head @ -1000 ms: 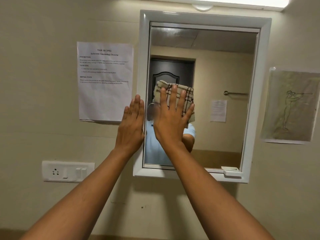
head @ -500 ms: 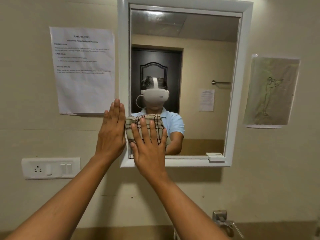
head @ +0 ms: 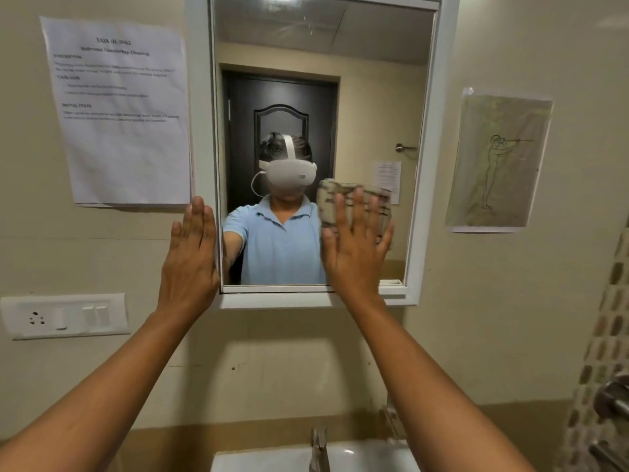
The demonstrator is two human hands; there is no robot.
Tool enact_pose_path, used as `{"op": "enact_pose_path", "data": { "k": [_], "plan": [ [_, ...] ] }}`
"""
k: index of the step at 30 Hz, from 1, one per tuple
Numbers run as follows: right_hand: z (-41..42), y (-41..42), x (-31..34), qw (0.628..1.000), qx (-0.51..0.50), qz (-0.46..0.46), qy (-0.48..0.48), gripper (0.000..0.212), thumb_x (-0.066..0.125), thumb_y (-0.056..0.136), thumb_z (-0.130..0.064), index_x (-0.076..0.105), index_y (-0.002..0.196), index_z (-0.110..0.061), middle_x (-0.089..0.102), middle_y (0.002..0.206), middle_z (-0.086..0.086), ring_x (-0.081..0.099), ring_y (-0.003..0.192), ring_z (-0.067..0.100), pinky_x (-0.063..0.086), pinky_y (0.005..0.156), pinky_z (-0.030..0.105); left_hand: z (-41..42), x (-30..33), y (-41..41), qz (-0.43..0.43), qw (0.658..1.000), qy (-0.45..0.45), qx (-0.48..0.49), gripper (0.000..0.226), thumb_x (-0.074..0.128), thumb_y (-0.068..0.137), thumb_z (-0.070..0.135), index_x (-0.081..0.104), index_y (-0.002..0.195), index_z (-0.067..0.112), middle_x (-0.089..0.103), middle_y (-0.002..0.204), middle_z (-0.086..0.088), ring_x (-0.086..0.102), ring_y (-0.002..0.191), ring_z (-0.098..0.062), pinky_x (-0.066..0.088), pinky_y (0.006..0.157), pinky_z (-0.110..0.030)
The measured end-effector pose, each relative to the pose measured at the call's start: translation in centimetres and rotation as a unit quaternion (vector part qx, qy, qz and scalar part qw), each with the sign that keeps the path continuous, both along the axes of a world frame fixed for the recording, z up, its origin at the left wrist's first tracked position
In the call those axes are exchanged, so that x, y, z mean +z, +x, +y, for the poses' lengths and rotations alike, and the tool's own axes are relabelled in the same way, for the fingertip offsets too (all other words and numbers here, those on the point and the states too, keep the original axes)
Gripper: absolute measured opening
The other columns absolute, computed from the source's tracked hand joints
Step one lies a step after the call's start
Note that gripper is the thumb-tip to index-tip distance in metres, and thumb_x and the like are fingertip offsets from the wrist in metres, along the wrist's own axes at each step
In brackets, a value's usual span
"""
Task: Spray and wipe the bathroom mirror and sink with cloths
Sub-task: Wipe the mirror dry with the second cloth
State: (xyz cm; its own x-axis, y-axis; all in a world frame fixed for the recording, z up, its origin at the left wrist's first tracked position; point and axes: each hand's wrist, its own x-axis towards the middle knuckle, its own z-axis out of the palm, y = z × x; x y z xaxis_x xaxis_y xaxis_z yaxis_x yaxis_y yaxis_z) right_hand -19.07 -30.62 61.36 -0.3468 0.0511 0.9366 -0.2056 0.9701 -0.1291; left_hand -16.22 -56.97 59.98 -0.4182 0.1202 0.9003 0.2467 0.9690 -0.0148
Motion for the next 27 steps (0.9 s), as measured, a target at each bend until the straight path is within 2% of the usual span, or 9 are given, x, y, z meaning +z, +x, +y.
{"op": "enact_pose_path", "data": {
  "k": [5,9,12,20,24,27],
  "plan": [
    [3.0,-0.2,-2.2,0.994,-0.023,0.0,-0.111,0.062,0.016,0.101,-0.05,0.008,0.157,-0.025,0.003,0.165,0.005,-0.002,0.152,0.027,0.005,0.118,0.062,0.1,0.0,0.0,-0.006,1.0,0.001,0.002,0.07,0.03,0.094,0.02,-0.007,0.152,0.008,-0.008,0.161,-0.015,-0.003,0.15,-0.028,0.004,0.122,-0.043],
    [0.8,0.1,-3.6,0.982,-0.044,0.001,-0.181,0.066,0.025,0.101,-0.053,0.008,0.157,-0.022,0.003,0.165,0.007,0.001,0.152,0.031,0.007,0.118,0.062,0.0,0.0,0.2,-0.011,1.0,-0.003,0.008,0.07,0.03,0.095,0.021,-0.008,0.152,0.008,-0.008,0.161,-0.015,-0.003,0.15,-0.028,0.005,0.122,-0.043],
    [-0.1,0.0,-3.3,0.977,-0.051,0.004,-0.207,0.067,0.026,0.1,-0.053,0.014,0.157,-0.019,0.01,0.164,0.01,0.006,0.151,0.033,0.009,0.118,0.062,-0.2,0.1,0.1,-0.018,1.0,-0.009,0.014,0.073,0.036,0.096,0.021,-0.007,0.152,0.008,-0.009,0.161,-0.014,-0.005,0.15,-0.027,0.004,0.122,-0.042],
    [-4.6,-0.2,-3.4,0.979,-0.035,0.004,-0.199,0.064,0.034,0.1,-0.045,0.018,0.157,-0.018,0.011,0.164,0.011,0.007,0.151,0.034,0.008,0.118,0.062,-0.4,0.2,0.2,-0.016,1.0,-0.008,-0.01,0.068,0.031,0.095,0.019,-0.003,0.152,0.005,-0.006,0.161,-0.016,-0.002,0.15,-0.028,0.0,0.122,-0.039],
    [-9.8,0.1,-4.3,0.988,0.001,-0.019,-0.15,0.066,0.032,0.101,-0.046,0.01,0.158,-0.021,0.004,0.165,0.009,0.0,0.151,0.032,0.007,0.117,0.063,-0.7,0.1,0.2,-0.006,1.0,-0.013,-0.02,0.062,0.02,0.096,0.021,0.003,0.152,0.002,-0.002,0.161,-0.017,-0.001,0.15,-0.028,0.003,0.122,-0.041],
    [-13.1,0.8,-4.5,0.99,0.031,-0.025,-0.132,0.067,0.03,0.102,-0.047,-0.002,0.157,-0.023,-0.002,0.165,0.008,-0.002,0.152,0.032,0.01,0.116,0.065,-1.2,0.0,0.0,-0.003,0.999,-0.019,-0.025,0.07,0.036,0.09,0.003,0.003,0.152,0.003,-0.005,0.161,-0.015,-0.004,0.15,-0.026,0.005,0.122,-0.043]
  ]
}}
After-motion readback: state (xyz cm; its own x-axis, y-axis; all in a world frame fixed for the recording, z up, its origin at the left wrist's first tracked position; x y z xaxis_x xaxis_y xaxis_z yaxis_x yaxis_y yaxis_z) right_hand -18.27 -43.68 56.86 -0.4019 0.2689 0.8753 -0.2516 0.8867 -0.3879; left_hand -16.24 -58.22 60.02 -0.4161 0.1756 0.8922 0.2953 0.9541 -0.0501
